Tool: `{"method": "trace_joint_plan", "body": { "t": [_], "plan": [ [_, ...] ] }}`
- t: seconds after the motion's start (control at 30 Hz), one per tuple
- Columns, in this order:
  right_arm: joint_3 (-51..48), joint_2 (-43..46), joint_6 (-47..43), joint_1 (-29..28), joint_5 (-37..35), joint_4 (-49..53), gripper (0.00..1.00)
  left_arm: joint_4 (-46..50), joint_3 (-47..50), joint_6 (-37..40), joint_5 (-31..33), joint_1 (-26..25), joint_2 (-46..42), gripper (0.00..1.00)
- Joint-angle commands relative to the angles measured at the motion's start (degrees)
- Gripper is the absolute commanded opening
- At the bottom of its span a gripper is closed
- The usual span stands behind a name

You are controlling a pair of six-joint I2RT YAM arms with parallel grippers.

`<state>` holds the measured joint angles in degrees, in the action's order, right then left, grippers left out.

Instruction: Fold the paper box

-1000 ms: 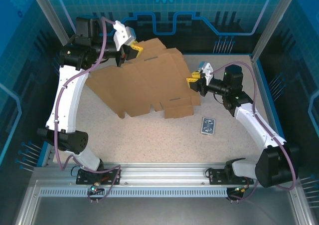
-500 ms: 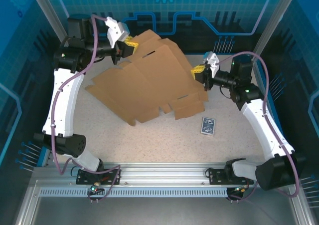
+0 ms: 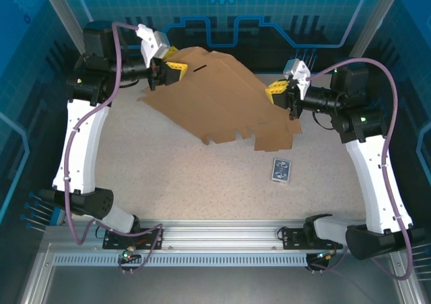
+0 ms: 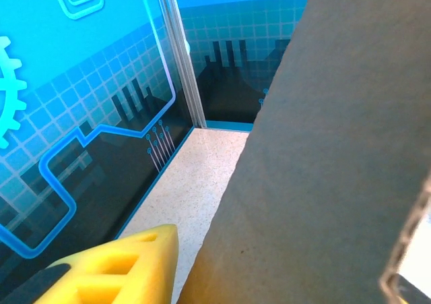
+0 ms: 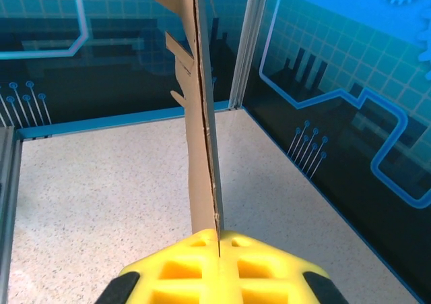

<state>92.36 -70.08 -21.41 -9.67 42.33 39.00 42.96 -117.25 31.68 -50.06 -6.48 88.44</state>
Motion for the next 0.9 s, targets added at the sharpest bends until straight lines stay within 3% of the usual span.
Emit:
{"method": "trace_joint_plan", "body": {
  "t": [0.0, 0.17, 0.3, 0.57, 0.87],
  "plan": [
    [2.5, -0.7, -0.8, 0.5, 2.2, 3.6, 0.00, -1.1, 0.4, -0.1, -3.4, 0.2, 0.4, 0.33],
    [1.8, -0.2, 0.8, 0.4, -1.2, 0.4, 0.00, -1.8, 0.8, -3.7, -3.4, 0.3, 0.3, 0.14],
    [0.5, 1.1, 1.9, -0.5, -7.9, -3.9, 0.00, -3.1, 0.1, -10.5, -0.8, 0.3, 0.5, 0.03],
    [-0.3, 1.2, -1.4, -6.6, -25.0, -8.7, 0.00, -5.6, 0.7, -24.6, 1.2, 0.2, 0.7, 0.00],
    [-7.0, 0.6, -16.6, -20.9, -54.1, -17.9, 0.00, -6.1, -0.2, -35.8, 3.1, 0.2, 2.5, 0.00]
  ]
}}
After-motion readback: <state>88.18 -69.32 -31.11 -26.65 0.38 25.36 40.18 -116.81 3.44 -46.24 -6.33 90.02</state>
